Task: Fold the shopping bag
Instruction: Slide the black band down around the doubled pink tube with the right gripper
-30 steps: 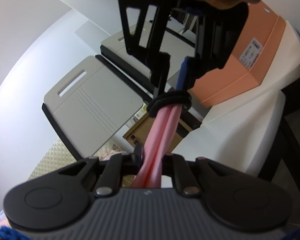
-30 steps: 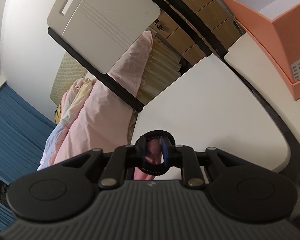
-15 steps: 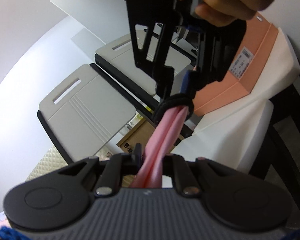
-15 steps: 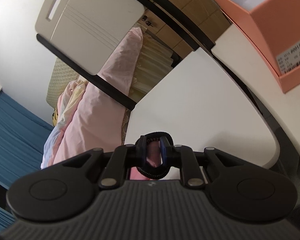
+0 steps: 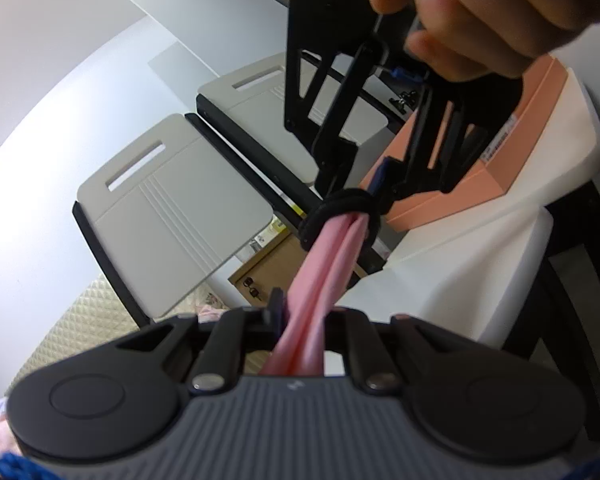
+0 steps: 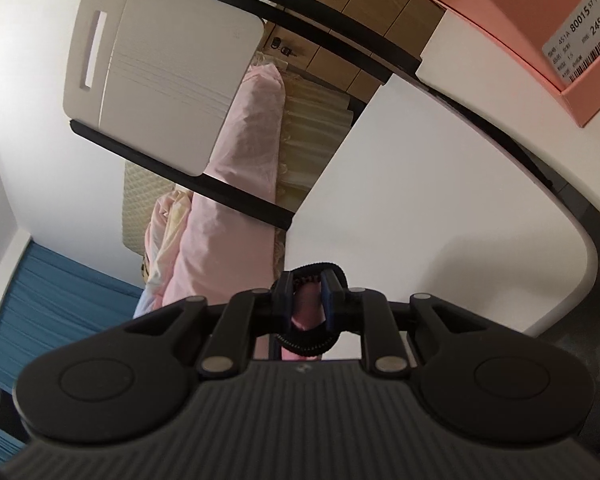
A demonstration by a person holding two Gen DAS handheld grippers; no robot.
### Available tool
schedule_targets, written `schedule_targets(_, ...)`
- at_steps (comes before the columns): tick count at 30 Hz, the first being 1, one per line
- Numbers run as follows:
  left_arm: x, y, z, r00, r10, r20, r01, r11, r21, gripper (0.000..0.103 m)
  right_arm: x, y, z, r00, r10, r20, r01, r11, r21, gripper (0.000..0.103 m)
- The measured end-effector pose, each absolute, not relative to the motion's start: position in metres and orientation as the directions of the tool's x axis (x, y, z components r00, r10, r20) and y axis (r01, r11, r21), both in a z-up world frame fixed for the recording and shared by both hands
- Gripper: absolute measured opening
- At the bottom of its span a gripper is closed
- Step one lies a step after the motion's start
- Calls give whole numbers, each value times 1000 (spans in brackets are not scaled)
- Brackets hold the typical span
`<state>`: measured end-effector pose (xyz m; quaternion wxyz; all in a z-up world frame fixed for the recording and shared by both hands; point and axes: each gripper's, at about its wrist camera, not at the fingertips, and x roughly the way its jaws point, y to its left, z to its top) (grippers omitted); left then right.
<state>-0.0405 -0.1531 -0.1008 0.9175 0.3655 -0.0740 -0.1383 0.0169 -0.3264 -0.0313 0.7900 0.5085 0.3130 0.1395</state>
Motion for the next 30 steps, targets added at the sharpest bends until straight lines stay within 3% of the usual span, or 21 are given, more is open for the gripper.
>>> schedule_targets(9, -38, -154, -99, 955, -296, 17, 207, 709, 674, 12, 13, -321, -26, 782, 523, -338, 70, 466, 882, 19)
schedule_targets(18, -30, -154, -88, 965, -254, -67, 247, 788, 564, 12, 2, -304, -24, 835, 438, -333, 77, 506, 859, 20)
schedule_targets(24, -21, -150, -85, 976, -206, -63, 206, 806, 554, 13, 6, -291, -19, 810, 465, -356, 46, 556, 830, 20)
schedule_targets(30, -25, -146, -85, 982, -190, 0, 155, 802, 577, 10, 4, -282, -8, 810, 466, -357, -6, 615, 788, 20)
